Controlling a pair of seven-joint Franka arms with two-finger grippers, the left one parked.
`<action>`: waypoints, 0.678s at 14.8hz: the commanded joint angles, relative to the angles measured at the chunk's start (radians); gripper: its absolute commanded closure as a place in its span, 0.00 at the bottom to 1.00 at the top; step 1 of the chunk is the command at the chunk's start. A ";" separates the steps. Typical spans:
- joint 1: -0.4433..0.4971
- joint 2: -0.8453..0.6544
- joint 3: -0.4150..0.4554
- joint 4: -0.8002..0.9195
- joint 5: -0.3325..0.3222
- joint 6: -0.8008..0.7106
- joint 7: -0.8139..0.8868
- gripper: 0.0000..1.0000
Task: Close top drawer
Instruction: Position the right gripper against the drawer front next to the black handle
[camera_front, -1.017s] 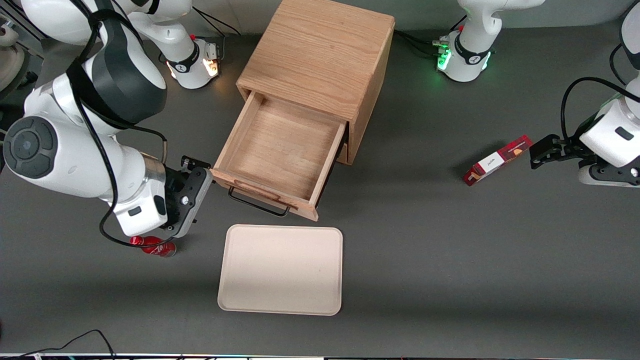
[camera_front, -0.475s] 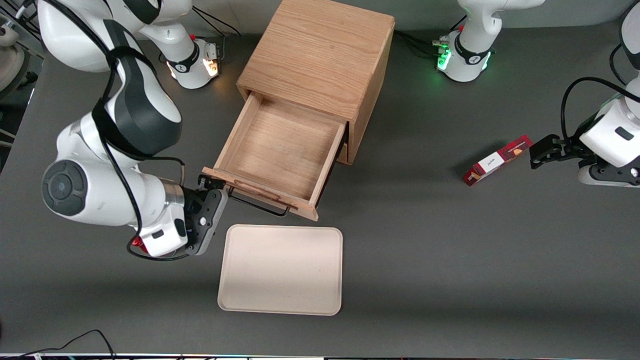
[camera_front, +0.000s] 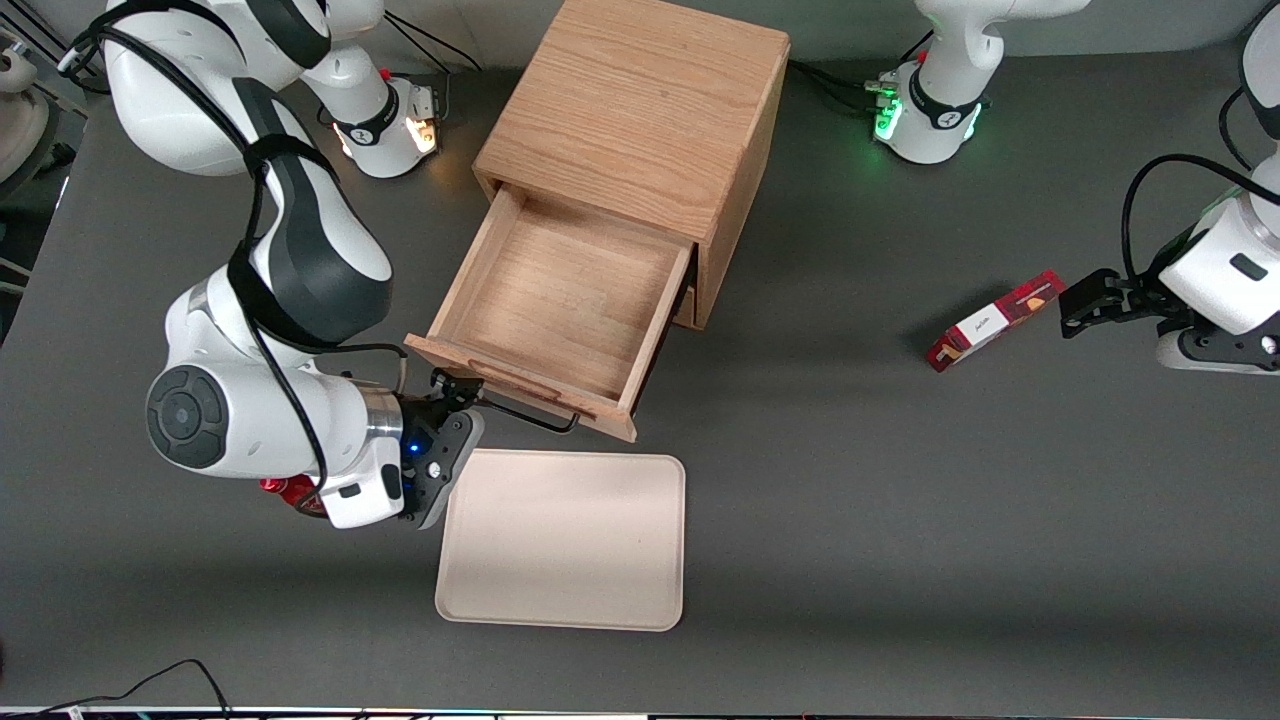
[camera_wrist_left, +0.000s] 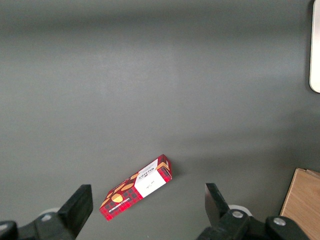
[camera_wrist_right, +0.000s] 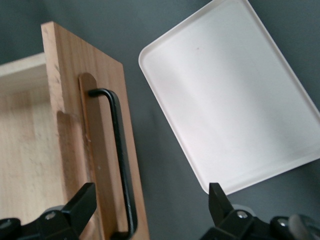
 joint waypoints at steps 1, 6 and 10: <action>0.002 0.025 0.002 0.040 0.027 -0.008 0.037 0.00; 0.001 0.054 -0.002 0.022 0.022 -0.008 0.028 0.00; -0.004 0.056 0.002 0.004 0.027 -0.008 0.030 0.00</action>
